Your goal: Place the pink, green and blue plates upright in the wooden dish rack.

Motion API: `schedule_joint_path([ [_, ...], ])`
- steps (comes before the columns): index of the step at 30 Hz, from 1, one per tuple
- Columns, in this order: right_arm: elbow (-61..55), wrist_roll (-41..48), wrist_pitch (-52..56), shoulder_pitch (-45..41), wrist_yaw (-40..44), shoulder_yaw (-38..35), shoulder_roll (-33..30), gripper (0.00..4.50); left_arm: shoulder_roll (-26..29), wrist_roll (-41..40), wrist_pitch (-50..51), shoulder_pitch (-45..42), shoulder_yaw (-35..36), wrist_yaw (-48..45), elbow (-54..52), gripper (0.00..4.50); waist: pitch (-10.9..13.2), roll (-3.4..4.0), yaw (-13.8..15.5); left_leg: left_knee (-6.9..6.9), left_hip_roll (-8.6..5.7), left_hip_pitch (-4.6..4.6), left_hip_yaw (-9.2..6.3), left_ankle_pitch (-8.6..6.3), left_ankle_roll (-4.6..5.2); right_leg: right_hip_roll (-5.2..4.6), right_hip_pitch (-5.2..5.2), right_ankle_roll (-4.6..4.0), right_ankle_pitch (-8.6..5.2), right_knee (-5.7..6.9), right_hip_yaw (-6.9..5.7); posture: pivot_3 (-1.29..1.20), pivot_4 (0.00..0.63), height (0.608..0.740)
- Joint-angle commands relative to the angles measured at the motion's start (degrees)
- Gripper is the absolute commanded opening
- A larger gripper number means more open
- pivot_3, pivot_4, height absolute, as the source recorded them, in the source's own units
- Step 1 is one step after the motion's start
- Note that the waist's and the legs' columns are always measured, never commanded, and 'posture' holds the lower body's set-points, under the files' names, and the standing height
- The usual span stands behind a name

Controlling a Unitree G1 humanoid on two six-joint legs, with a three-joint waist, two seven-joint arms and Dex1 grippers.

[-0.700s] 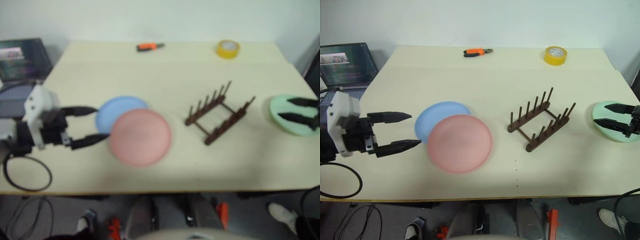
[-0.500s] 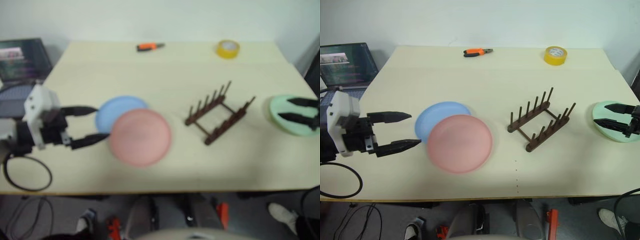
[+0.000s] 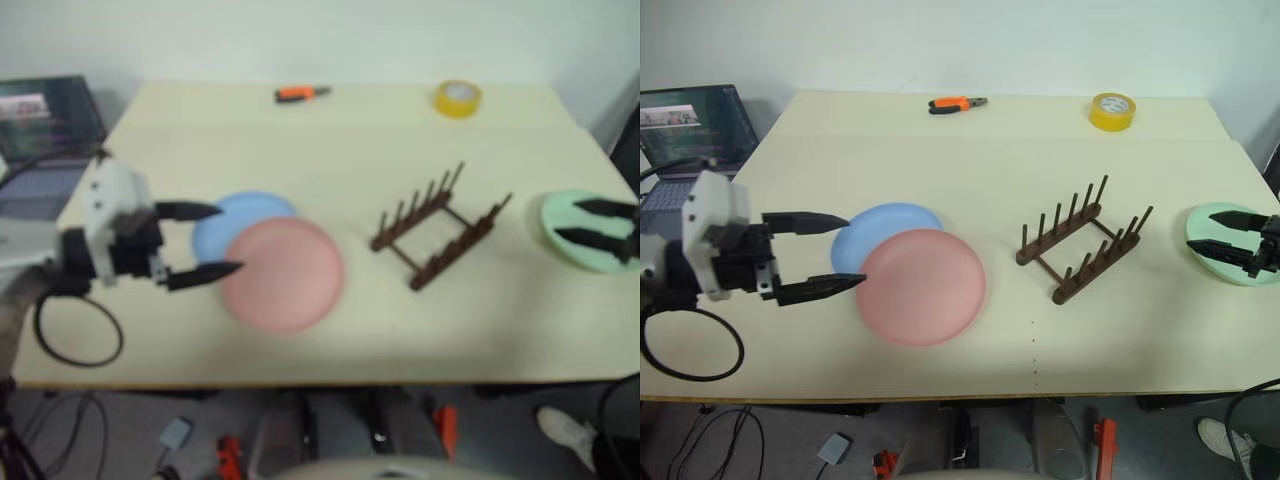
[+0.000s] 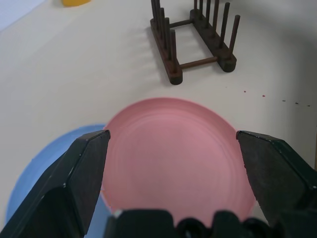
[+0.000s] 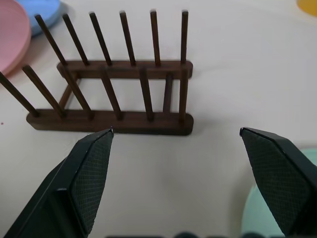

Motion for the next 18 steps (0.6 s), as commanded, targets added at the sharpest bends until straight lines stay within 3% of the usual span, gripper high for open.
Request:
schedule_joint_path([
  [1, -0.16, 0.35, -1.05, -0.49, -0.35, -3.02, -3.73, 4.47, -1.61, 0.12, 1.84, -5.28, -4.79, 4.12, -3.8, 4.5, -0.02, 0.03, 0.0, 0.01, -0.02, 0.0, 0.02, 0.0, 0.0, 0.0, 0.01, 0.04, 0.02, 0.0, 0.03, 0.0, 0.15, 0.74],
  [10, -9.91, 4.14, 3.09, 9.93, -2.19, -8.98, -3.63, 4.47, -13.86, 9.25, 9.51, -19.17, -26.88, 13.86, -2.88, 4.5, -0.01, -0.02, -0.05, 0.22, -0.04, 0.02, -0.09, 0.0, 0.0, 0.08, 0.17, 0.52, 0.3, -0.02, 0.04, 0.0, 0.15, 0.74],
  [18, -19.64, 6.97, 7.84, 16.63, -4.79, -13.38, -3.72, 4.47, -26.53, 16.78, 14.92, -27.69, -38.98, 19.15, 4.24, 4.5, -0.01, -0.02, -0.05, 0.62, -0.09, -0.03, -0.24, 0.0, 0.01, 0.16, 0.27, 0.56, 0.36, 0.04, 0.05, 0.0, 0.15, 0.74],
])
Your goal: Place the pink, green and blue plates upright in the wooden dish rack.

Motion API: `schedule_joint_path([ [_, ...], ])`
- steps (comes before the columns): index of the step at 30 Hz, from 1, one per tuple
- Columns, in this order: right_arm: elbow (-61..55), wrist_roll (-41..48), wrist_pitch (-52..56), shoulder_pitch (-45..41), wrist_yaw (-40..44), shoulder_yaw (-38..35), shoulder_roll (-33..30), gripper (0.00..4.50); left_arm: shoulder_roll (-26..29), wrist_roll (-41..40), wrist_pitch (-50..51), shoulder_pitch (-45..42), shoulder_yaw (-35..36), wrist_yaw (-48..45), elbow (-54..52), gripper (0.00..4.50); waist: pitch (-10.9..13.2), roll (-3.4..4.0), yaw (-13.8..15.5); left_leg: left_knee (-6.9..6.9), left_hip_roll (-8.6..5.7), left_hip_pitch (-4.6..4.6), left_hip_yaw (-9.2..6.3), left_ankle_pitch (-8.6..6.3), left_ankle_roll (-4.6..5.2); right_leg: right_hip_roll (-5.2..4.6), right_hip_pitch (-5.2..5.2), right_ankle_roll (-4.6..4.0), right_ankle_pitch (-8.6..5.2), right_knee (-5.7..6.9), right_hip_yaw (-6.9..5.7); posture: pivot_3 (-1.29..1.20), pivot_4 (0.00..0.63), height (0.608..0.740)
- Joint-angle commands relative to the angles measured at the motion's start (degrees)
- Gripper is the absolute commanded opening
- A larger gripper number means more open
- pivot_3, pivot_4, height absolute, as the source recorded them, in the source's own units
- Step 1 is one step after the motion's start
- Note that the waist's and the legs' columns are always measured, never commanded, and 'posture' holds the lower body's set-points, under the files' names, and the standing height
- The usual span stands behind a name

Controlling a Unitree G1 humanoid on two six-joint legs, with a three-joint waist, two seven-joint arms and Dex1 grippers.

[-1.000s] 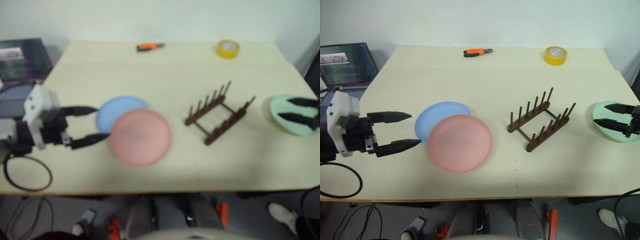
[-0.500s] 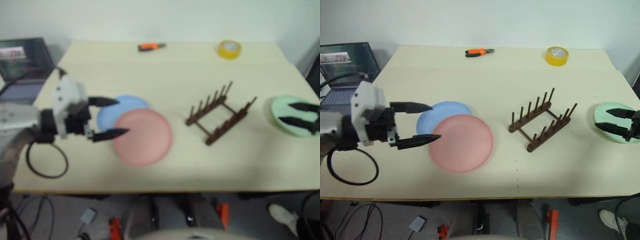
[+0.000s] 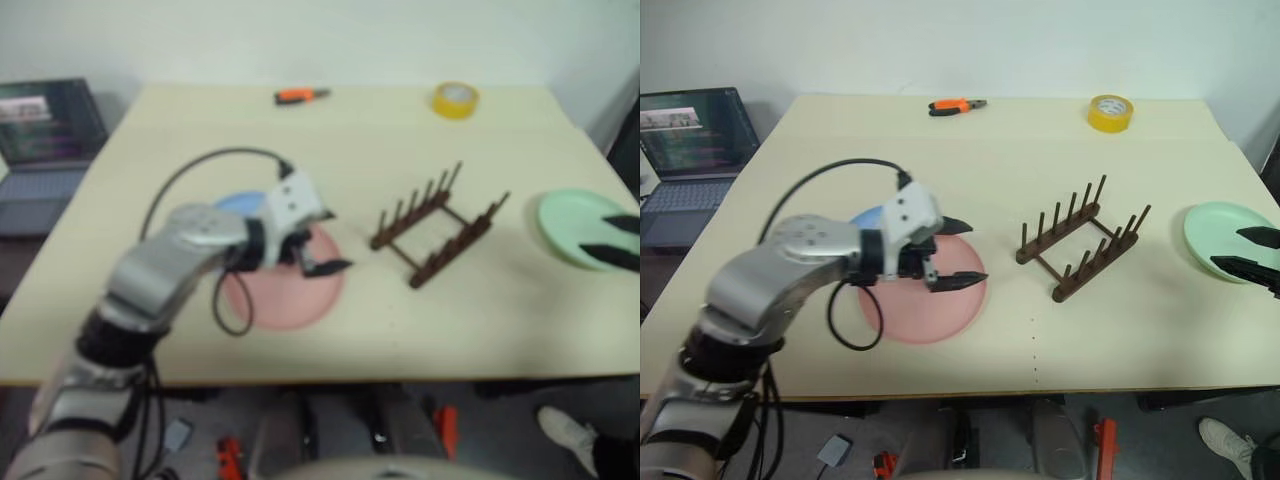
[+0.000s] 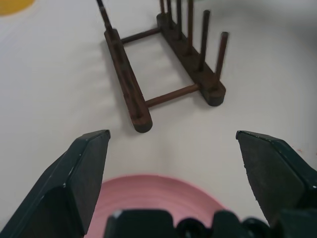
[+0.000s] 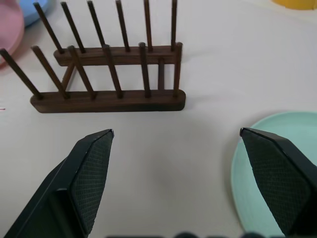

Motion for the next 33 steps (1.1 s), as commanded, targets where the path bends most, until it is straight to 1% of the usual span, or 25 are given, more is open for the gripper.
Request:
schedule_joint_path([
  [1, -3.87, 2.02, 1.55, 1.19, -1.14, -3.33, -0.94, 4.47, -3.63, 1.59, 2.85, -2.61, -3.17, 1.13, -0.25, 4.5, 0.0, 0.0, -0.07, 0.0, 0.0, 0.0, 0.0, 0.0, 0.0, 0.0, 0.0, 0.0, 0.0, -0.02, 0.04, 0.0, 0.15, 0.74],
  [2, -4.56, 2.17, 1.92, 1.58, -1.39, -3.58, -0.86, 4.47, -5.02, 1.79, 3.73, -3.07, -3.96, 1.53, -0.16, 4.5, 0.0, 0.0, -0.07, 0.01, -0.01, 0.0, 0.02, 0.0, 0.0, -0.01, 0.01, 0.0, 0.0, -0.03, 0.07, 0.0, 0.15, 0.74],
  [5, -8.57, 3.22, 3.43, 4.1, -2.66, -4.96, -0.23, 4.47, -12.59, 3.38, 7.38, -5.32, -7.79, 4.91, 2.01, 4.5, 0.0, 0.0, 0.16, 0.0, -0.03, -0.05, -0.03, -0.01, 0.01, -0.03, 0.01, 0.03, 0.02, -0.07, 0.04, 0.0, 0.15, 0.74],
  [7, -10.03, 3.76, 4.06, 5.27, -3.28, -5.76, -0.08, 4.47, -16.22, 3.34, 9.67, -6.45, -8.88, 5.9, 2.51, 4.5, 0.01, -0.02, 0.2, 0.0, -0.06, -0.07, -0.07, -0.01, 0.01, -0.03, 0.01, 0.05, 0.02, -0.07, 0.01, 0.0, 0.15, 0.74],
  [11, -11.88, 4.28, 4.73, 7.31, -4.16, -7.07, 0.36, 4.47, -20.99, 4.13, 13.35, -7.79, -10.98, 8.04, 4.21, 4.5, 0.0, 0.0, -0.01, -0.02, -0.08, -0.07, -0.13, -0.01, 0.01, 0.01, 0.0, 0.09, 0.05, -0.06, 0.0, 0.0, 0.15, 0.74],
  [15, -13.53, 4.86, 5.4, 8.85, -4.98, -7.97, 0.71, 4.47, -22.53, 4.69, 16.5, -8.52, -12.4, 9.21, 4.84, 4.5, -0.01, 0.02, -0.17, -0.02, -0.1, -0.03, -0.18, -0.01, 0.01, 0.06, 0.0, 0.03, 0.02, -0.01, -0.01, 0.0, 0.15, 0.74],
  [21, -15.9, 5.75, 6.55, 11.16, -6.01, -9.44, 0.94, 4.47, -22.73, 6.05, 19.07, -8.63, -13.27, 11.08, 5.64, 4.5, -0.02, 0.03, -0.07, 0.0, -0.1, -0.06, -0.22, -0.01, 0.01, 0.03, 0.0, -0.01, -0.01, -0.04, 0.0, 0.0, 0.15, 0.74],
  [25, -17.39, 6.03, 7.63, 11.61, -6.6, -9.96, 1.06, 4.47, -24.26, 7.1, 18.96, -8.32, -13.73, 12.4, 8.38, 4.5, -0.01, 0.02, -0.02, 0.0, -0.12, -0.07, -0.22, -0.01, 0.01, 0.01, 0.01, -0.04, -0.02, -0.07, 0.01, 0.0, 0.15, 0.74],
  [30, -19.71, 6.75, 9.75, 13.12, -6.64, -11.7, 0.13, 4.47, -28.19, 8.14, 17.55, -7.5, -14.75, 13.61, 13.47, 4.5, 0.0, 0.0, 0.16, 0.0, -0.13, -0.1, -0.24, -0.01, 0.01, 0.0, 0.01, -0.06, -0.04, -0.1, -0.01, 0.0, 0.15, 0.74],
  [33, -21.29, 7.17, 11.07, 14.68, -6.58, -13.0, -0.16, 4.47, -29.0, 9.04, 16.59, -7.21, -15.13, 13.76, 15.44, 4.5, 0.02, -0.03, 0.06, -0.01, -0.12, -0.11, -0.25, -0.01, 0.01, 0.0, 0.0, -0.07, -0.05, -0.12, -0.02, 0.0, 0.15, 0.74],
])
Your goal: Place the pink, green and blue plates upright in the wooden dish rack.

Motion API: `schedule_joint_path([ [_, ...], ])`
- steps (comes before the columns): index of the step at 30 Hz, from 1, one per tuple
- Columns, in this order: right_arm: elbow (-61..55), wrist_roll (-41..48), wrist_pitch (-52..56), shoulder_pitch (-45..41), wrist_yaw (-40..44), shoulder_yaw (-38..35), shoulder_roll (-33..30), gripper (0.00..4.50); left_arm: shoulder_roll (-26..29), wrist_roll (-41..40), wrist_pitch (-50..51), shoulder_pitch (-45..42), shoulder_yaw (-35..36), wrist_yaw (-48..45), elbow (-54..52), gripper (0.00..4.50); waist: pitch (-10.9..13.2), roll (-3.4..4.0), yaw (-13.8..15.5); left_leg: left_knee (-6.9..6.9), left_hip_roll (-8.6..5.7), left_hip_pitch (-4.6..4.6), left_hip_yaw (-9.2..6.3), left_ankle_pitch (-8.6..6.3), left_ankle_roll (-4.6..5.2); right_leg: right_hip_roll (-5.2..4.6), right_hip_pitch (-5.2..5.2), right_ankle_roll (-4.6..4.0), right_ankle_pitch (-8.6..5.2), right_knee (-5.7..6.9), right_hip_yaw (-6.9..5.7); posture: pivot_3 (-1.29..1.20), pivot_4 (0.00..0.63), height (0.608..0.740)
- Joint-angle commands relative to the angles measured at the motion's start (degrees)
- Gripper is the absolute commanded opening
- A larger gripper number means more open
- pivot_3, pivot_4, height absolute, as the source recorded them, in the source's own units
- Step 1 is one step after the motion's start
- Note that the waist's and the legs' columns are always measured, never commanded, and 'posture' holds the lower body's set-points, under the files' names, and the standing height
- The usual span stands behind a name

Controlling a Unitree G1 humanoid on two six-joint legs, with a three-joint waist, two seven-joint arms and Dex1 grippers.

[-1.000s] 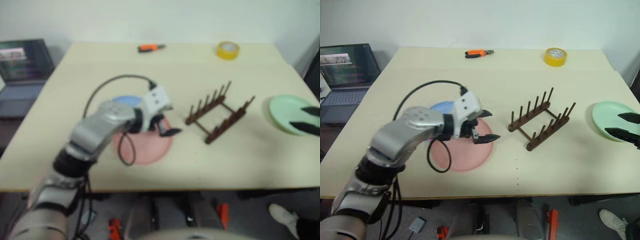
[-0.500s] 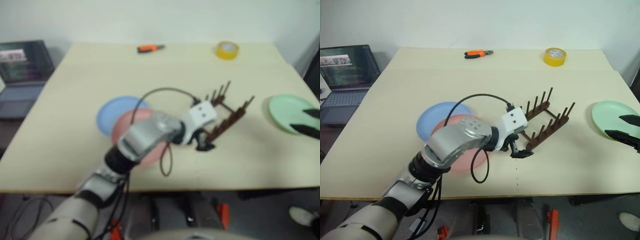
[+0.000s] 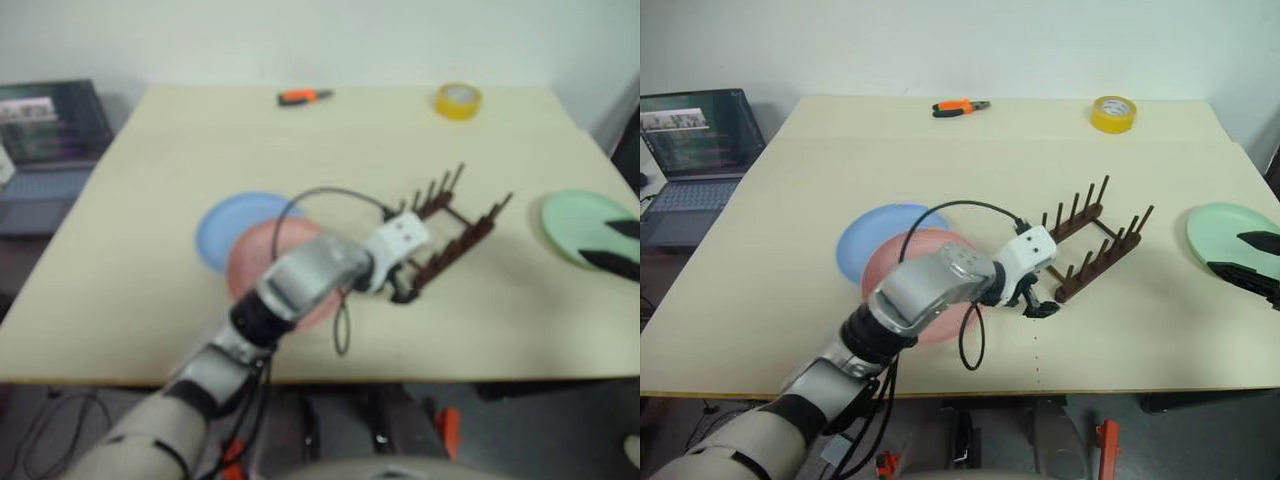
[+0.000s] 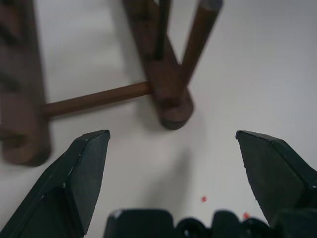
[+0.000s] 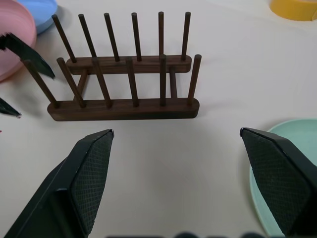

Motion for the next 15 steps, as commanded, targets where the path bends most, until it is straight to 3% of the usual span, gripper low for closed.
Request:
schedule_joint_path([
  [1, -2.62, 1.09, 1.43, 1.39, 0.25, -3.49, -1.46, 4.47, -1.25, 1.5, -2.19, -0.17, -0.2, 0.71, 1.58, 4.5, 0.02, -0.03, -0.03, -0.01, 0.0, 0.0, -0.01, 0.0, 0.0, 0.0, 0.0, -0.03, -0.02, 0.0, 0.0, 0.0, 0.15, 0.74],
  [15, -8.29, 2.2, 4.04, 3.54, -1.92, -4.33, 1.01, 4.47, -6.22, 5.26, -9.19, -1.11, 0.5, 1.13, 12.56, 4.5, 0.02, -0.04, 0.02, -0.03, -0.02, -0.02, -0.04, 0.0, 0.0, 0.0, -0.01, -0.07, -0.04, -0.05, -0.03, 0.0, 0.15, 0.74],
])
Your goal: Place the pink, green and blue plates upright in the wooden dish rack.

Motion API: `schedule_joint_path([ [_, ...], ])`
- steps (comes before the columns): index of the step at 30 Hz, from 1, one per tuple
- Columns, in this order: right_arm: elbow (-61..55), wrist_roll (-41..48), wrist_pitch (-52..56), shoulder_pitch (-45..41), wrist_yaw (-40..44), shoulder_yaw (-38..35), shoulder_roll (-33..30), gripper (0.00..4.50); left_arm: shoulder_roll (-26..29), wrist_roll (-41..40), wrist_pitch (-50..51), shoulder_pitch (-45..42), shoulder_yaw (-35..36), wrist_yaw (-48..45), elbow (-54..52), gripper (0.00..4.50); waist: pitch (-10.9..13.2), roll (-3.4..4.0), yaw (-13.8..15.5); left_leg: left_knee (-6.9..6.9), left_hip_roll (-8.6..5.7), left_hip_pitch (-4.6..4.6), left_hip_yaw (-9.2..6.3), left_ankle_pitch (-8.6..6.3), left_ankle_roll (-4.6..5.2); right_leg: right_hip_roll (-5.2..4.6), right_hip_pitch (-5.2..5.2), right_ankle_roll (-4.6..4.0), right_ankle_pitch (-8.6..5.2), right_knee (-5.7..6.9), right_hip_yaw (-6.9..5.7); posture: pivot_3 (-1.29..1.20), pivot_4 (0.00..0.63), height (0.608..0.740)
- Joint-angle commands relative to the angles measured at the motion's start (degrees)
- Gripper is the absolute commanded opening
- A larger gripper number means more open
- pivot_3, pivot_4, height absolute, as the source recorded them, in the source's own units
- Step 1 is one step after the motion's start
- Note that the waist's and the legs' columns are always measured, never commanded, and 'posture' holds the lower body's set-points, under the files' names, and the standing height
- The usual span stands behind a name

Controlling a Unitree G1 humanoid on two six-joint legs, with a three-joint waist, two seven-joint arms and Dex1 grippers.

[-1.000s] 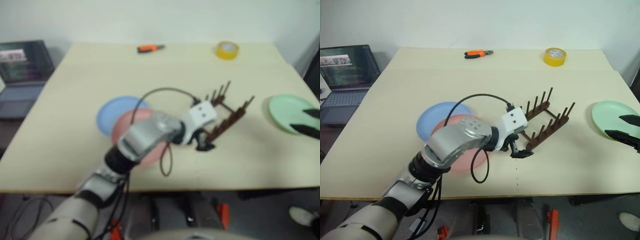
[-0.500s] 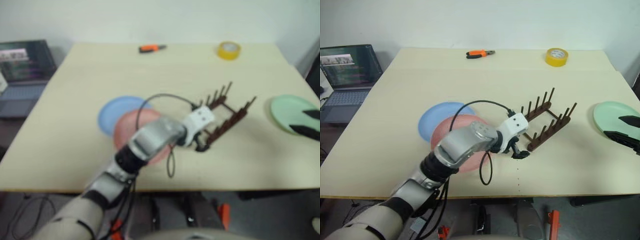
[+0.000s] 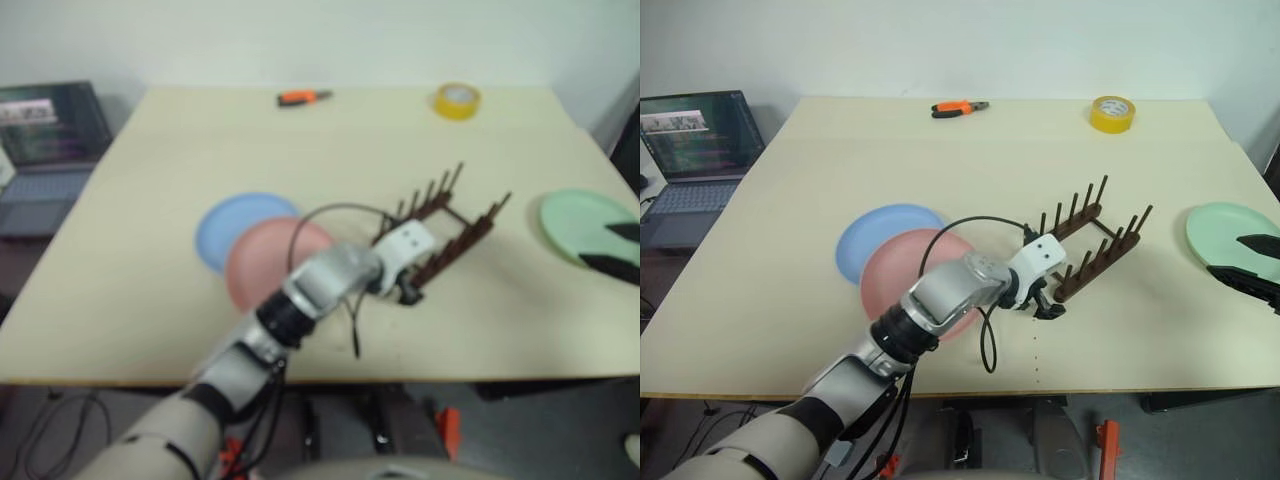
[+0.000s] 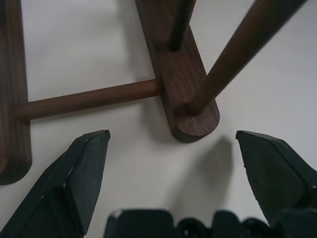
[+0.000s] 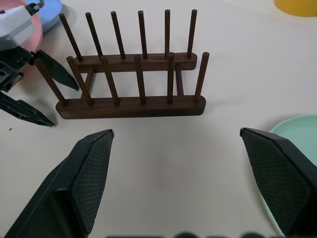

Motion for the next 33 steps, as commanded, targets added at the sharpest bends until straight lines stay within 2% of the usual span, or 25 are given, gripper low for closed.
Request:
schedule_joint_path([
  [1, -3.21, 1.79, 0.84, 1.27, -0.67, -3.08, 0.64, 4.47, -1.26, 1.55, -2.82, -1.28, 0.92, -0.15, 1.56, 4.5, 0.0, 0.0, 0.04, 0.0, 0.0, 0.0, 0.0, 0.0, 0.0, 0.0, 0.0, 0.0, 0.0, 0.0, 0.01, 0.0, 0.15, 0.74],
  [10, -7.26, 3.19, 2.51, 4.06, -2.91, -4.78, 2.2, 4.47, -4.87, 6.01, -10.29, -1.55, 1.66, 1.54, 11.27, 4.5, 0.0, -0.01, 0.09, 0.1, -0.08, 0.0, -0.03, 0.0, 0.01, -0.05, 0.03, 0.04, 0.02, 0.0, 0.04, 0.0, 0.15, 0.74],
  [13, -8.48, 3.61, 3.19, 4.37, -3.64, -4.91, 2.5, 4.5, -5.31, 7.38, -12.17, -1.6, 1.83, 1.23, 12.61, 3.91, 0.0, -0.01, 0.06, 0.1, -0.1, 0.01, -0.06, 0.0, 0.01, -0.04, 0.04, 0.04, 0.02, 0.0, 0.05, 0.0, 0.15, 0.74],
  [21, -9.58, 3.73, 3.66, 4.39, -5.02, -4.62, 3.48, 4.5, -4.56, 9.75, -14.75, -1.69, 2.08, -0.38, 13.45, 1.02, 0.0, -0.01, -0.01, 0.03, -0.08, -0.04, -0.07, 0.0, 0.01, -0.03, 0.01, 0.01, 0.0, -0.04, 0.04, 0.0, 0.15, 0.74],
  [27, -9.0, 3.54, 3.39, 3.59, -5.5, -3.9, 3.55, 4.5, -1.57, 11.09, -17.91, -2.02, 2.04, -3.97, 13.24, 1.0, 0.0, -0.01, -0.18, 0.03, -0.06, -0.04, -0.08, 0.0, 0.01, 0.0, -0.01, 0.0, 0.0, -0.04, 0.03, 0.0, 0.15, 0.74],
  [33, -7.98, 3.14, 2.79, 2.94, -5.46, -3.31, 3.48, 4.5, 4.53, 11.43, -27.5, -4.88, 2.66, -13.21, 17.06, 1.0, 0.0, 0.0, -0.27, -0.01, -0.03, -0.01, -0.07, 0.0, 0.01, 0.08, -0.04, -0.03, -0.01, 0.0, 0.03, 0.0, 0.15, 0.74],
])
